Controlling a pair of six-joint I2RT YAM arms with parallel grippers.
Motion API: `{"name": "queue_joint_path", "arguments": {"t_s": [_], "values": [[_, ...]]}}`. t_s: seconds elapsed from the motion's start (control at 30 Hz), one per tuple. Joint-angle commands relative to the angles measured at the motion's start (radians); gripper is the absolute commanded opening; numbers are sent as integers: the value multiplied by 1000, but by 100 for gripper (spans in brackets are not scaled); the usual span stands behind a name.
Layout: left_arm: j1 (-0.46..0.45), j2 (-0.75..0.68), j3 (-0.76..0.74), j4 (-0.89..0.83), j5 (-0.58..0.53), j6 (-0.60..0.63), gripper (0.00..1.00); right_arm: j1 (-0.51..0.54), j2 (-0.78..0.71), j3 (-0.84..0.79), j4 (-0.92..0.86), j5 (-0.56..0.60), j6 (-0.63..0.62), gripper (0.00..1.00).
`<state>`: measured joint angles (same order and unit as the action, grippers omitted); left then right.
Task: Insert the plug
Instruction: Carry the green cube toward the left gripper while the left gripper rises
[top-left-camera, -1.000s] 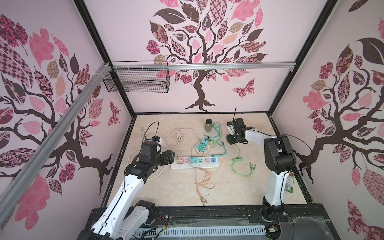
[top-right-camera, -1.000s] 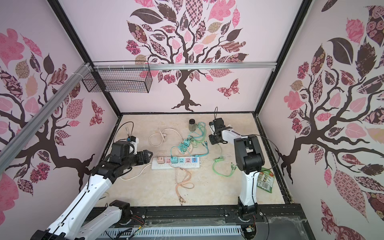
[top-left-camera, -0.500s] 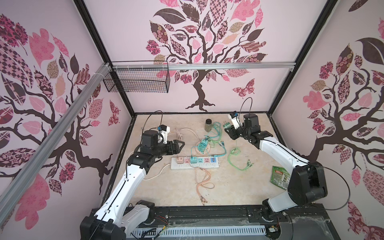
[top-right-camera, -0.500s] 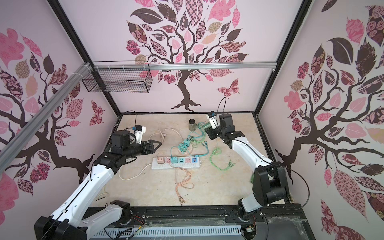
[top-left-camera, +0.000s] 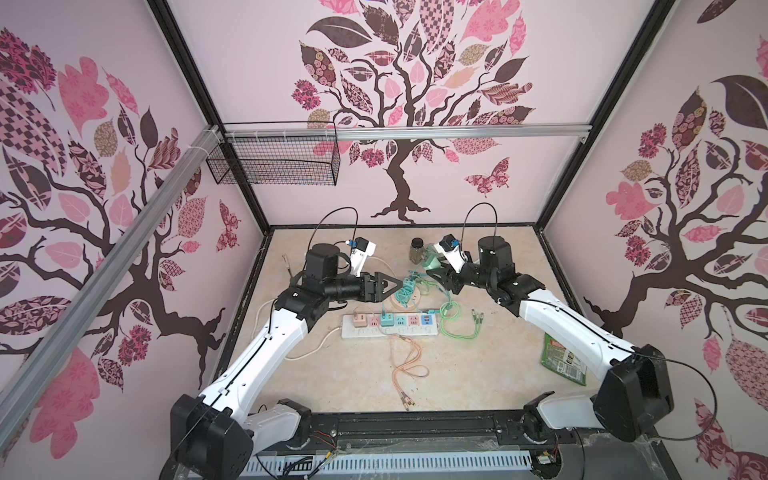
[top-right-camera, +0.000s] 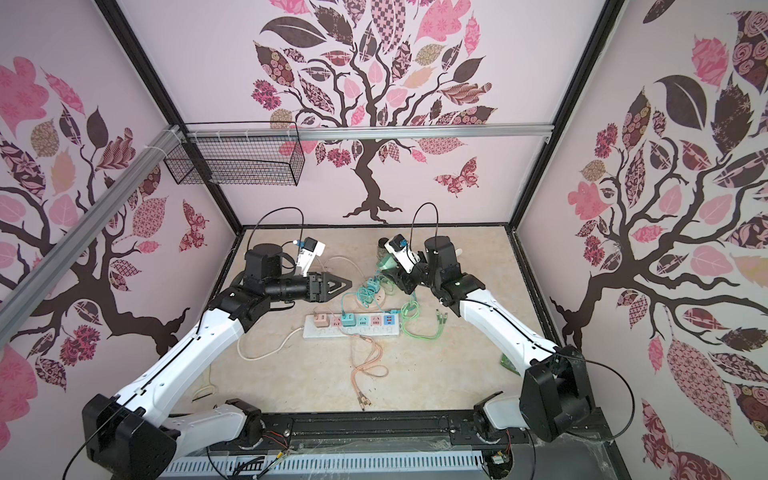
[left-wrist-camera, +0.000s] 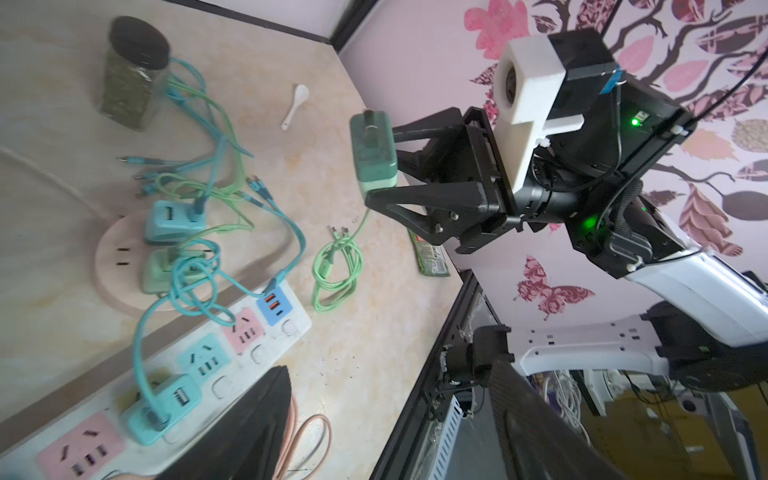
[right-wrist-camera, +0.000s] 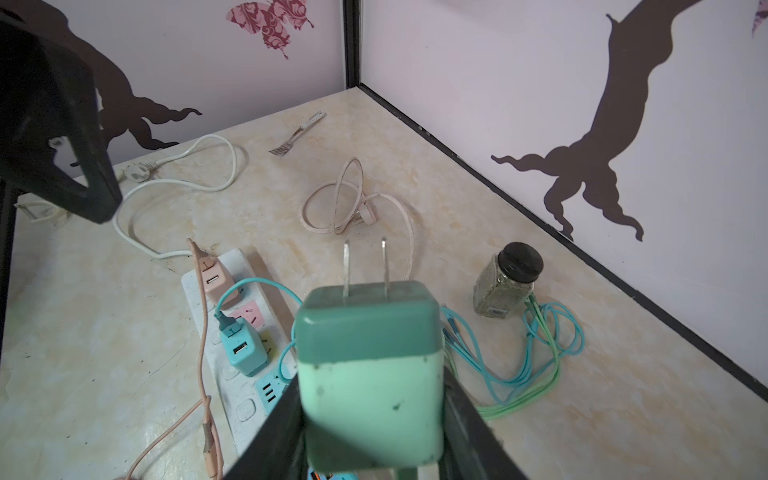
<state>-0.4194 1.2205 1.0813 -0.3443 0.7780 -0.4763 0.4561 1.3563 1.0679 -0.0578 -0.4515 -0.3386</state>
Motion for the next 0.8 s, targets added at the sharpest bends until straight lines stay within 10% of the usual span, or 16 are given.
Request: {"name": "queue_joint_path", "arguments": {"t_s": [0.0, 0.77], "values": [[-23, 25, 55, 8, 1, -7, 78, 25, -59, 16, -7, -48, -42, 34], [-65, 171, 150, -5, 13, -10, 65, 121, -86, 65, -98, -30, -134, 35]]}}
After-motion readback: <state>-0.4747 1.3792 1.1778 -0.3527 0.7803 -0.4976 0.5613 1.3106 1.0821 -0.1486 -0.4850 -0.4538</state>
